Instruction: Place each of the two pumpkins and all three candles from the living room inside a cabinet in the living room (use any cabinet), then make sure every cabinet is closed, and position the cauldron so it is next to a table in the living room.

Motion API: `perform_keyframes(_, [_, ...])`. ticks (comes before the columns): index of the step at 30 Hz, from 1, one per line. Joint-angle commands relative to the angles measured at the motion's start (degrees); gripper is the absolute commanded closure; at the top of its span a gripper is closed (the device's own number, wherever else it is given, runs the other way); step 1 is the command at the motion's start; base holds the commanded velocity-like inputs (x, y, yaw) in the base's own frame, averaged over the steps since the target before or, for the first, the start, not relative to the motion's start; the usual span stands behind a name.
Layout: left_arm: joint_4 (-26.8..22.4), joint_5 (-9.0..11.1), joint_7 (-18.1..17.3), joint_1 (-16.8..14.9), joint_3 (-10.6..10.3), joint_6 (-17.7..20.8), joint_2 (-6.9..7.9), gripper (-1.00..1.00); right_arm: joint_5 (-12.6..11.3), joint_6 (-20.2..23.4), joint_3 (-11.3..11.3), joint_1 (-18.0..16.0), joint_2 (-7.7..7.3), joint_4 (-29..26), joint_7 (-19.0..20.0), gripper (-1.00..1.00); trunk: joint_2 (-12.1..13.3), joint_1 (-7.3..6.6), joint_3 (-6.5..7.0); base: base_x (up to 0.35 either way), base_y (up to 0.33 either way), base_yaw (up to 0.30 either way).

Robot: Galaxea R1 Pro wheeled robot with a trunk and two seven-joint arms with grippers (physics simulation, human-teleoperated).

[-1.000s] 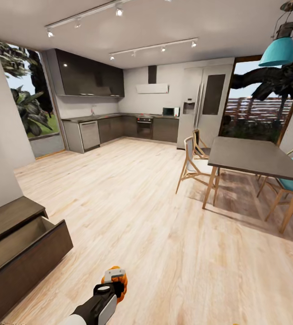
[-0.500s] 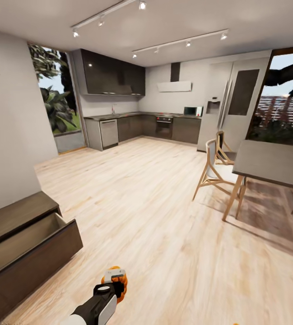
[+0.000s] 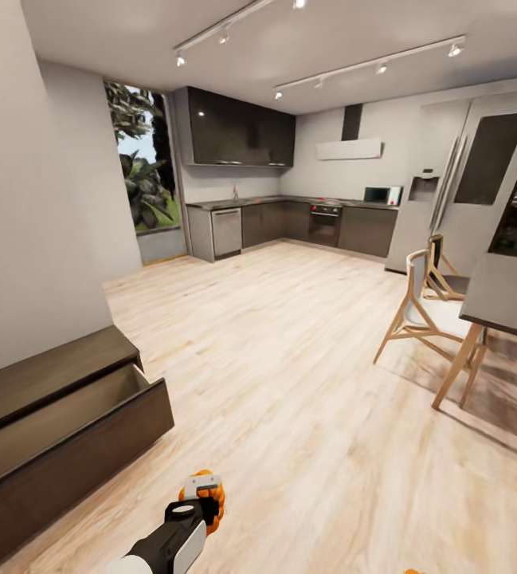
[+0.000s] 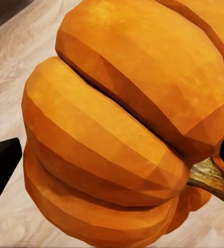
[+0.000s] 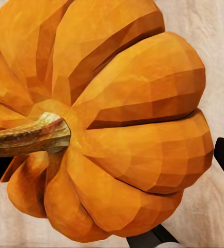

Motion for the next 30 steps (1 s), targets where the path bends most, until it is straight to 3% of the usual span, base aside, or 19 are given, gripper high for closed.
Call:
perform_keyframes(1, [-0.11, 0.37, 0.59, -0.03, -0.53, 0.33, 0.02, 1.0, -0.07, 0.33, 0.03, 0.0, -0.01, -0.18, -0.32, 1.0, -0.03, -0.01, -0.09, 0.0, 0.0, 0.283])
perform_keyframes(10, [-0.13, 0.4, 0.62, -0.03, -0.46, 0.46, -0.06, 1.0, -0.07, 0.33, 0.05, 0.0, -0.01, -0.18, -0.33, 1.0, -0.03, -0.01, -0.36, 0.01, 0.0, 0.282])
perform_keyframes(18, [-0.15, 0.4, 0.62, -0.03, -0.46, 0.47, -0.07, 1.0, -0.07, 0.29, 0.07, 0.0, -0.01, -0.18, -0.33, 1.0, -0.03, -0.01, -0.6, 0.198, -0.014, 0.282])
perform_keyframes(30, [-0.15, 0.4, 0.62, -0.03, -0.46, 0.5, -0.29, 1.0, 0.01, 0.3, 0.21, 0.0, -0.01, -0.18, -0.32, 1.0, -0.03, -0.01, -0.96, 0.007, -0.001, 0.282])
